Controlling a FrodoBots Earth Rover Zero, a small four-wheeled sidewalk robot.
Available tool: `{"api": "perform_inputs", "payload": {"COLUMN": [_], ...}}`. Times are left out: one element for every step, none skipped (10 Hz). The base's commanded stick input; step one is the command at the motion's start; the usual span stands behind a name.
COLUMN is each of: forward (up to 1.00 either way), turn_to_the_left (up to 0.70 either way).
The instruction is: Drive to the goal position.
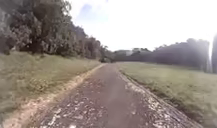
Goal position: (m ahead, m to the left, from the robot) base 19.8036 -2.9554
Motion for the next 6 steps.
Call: {"api": "perform_inputs", "payload": {"forward": [0.70,0.70,0.70,0.70,0.70,0.70], "turn_to_the_left": [0.00,0.00,0.00,0.00,0.00,0.00]}}
